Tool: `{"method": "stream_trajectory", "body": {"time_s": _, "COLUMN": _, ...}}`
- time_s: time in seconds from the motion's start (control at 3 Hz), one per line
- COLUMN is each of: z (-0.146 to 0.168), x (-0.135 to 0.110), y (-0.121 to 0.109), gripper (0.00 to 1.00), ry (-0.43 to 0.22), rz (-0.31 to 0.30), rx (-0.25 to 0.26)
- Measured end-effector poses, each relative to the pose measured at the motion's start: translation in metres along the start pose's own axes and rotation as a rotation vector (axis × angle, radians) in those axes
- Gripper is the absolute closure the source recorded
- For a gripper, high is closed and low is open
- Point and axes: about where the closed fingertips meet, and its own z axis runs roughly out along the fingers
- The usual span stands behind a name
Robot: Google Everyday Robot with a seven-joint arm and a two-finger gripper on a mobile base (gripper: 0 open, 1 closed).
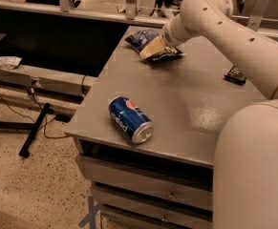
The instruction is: Pick blue chip bag
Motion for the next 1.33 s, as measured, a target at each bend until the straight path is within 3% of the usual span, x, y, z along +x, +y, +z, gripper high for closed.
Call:
{"method": "stream_trajectory", "body": {"time_s": 0.33, "z": 0.011, "x": 0.009, "y": -0.01, "gripper": 0.16, "ry": 0.022, "rz": 0.038, "rx": 0.018}}
{"method": "stream_trajectory", "body": {"time_s": 0.67, "z": -0.003, "x": -0.003, "y": -0.012, "gripper": 0.47, "ry": -0.022, "rz": 0.038, "rx": 0.025}}
{"method": "stream_trajectory", "body": {"time_s": 1.0, "z": -0.014, "x": -0.013, "y": -0.01, "gripper": 0.7, "ry": -0.054, "rz": 0.027, "rx": 0.025}}
{"method": "stream_trajectory", "body": {"time_s": 1.33, "z": -0.026, "x": -0.026, "y": -0.006, "gripper": 0.99, "ry": -0.121, "rz": 0.015, "rx": 0.01}}
